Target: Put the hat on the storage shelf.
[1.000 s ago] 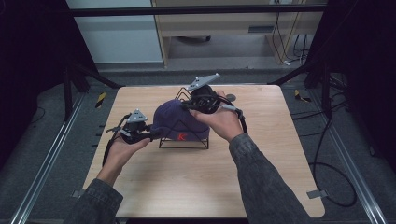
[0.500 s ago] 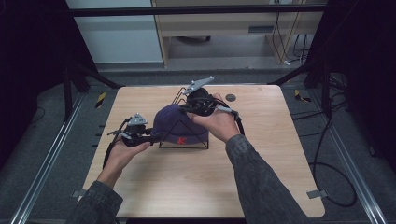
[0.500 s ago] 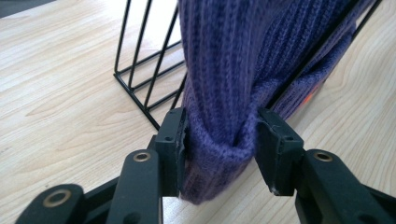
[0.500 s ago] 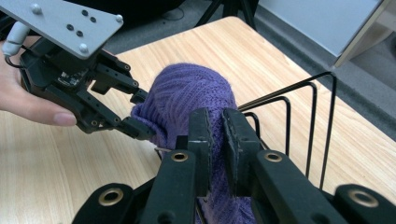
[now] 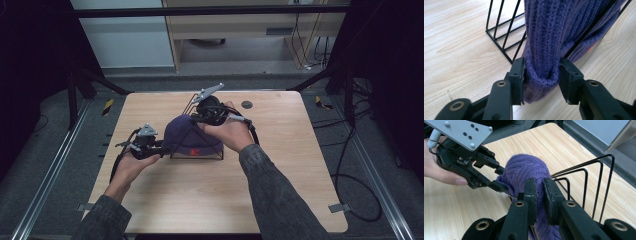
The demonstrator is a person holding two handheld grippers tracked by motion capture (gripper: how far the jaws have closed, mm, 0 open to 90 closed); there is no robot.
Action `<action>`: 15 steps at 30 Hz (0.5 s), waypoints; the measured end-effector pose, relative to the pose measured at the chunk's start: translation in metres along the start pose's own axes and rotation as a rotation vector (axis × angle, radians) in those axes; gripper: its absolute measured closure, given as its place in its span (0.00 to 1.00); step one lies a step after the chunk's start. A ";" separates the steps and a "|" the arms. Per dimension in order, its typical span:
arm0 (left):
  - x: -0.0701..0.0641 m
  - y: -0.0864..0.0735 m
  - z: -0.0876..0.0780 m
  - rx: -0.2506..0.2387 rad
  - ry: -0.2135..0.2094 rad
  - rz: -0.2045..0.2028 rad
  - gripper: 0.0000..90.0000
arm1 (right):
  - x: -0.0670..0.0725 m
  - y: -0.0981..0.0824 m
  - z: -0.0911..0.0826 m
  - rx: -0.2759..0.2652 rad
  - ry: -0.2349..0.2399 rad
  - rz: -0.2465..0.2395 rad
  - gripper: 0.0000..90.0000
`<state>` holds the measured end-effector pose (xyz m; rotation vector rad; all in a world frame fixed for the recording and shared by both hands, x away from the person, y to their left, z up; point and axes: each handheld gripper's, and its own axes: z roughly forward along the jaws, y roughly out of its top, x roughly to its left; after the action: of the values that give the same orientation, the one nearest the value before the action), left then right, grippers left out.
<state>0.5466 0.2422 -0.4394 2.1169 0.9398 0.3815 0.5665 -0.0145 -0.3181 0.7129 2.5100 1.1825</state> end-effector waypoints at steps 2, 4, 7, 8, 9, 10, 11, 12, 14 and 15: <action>0.000 -0.001 0.000 0.000 -0.001 0.000 0.63 | 0.000 0.000 0.000 -0.002 -0.001 0.008 0.90; 0.000 -0.001 0.001 0.002 -0.002 0.000 0.63 | -0.001 0.000 0.001 0.002 0.000 0.007 0.90; 0.000 -0.002 0.002 0.004 0.000 -0.001 0.63 | 0.000 0.000 0.001 0.005 0.003 0.004 0.90; 0.000 -0.002 0.002 0.005 0.002 -0.001 0.62 | 0.000 0.000 0.001 0.004 0.005 0.003 0.89; 0.000 -0.002 0.002 0.009 0.004 0.002 0.62 | 0.000 0.000 0.001 0.004 0.006 0.004 0.89; 0.000 -0.002 0.002 0.009 0.004 0.002 0.62 | 0.000 0.000 0.001 0.004 0.006 0.004 0.89; 0.000 -0.002 0.002 0.012 0.007 0.001 0.62 | 0.000 0.000 0.002 0.007 0.006 0.001 0.89; 0.000 -0.002 0.002 0.012 0.007 0.001 0.62 | 0.000 0.000 0.002 0.007 0.006 0.001 0.89; 0.000 -0.003 0.002 0.013 0.011 -0.004 0.62 | 0.001 0.000 0.003 0.008 0.007 0.002 0.88; 0.001 -0.003 0.002 0.013 0.013 -0.005 0.61 | 0.001 0.000 0.003 0.011 0.007 0.004 0.88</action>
<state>0.5468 0.2425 -0.4431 2.1258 0.9575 0.3874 0.5670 -0.0121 -0.3202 0.7174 2.5238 1.1760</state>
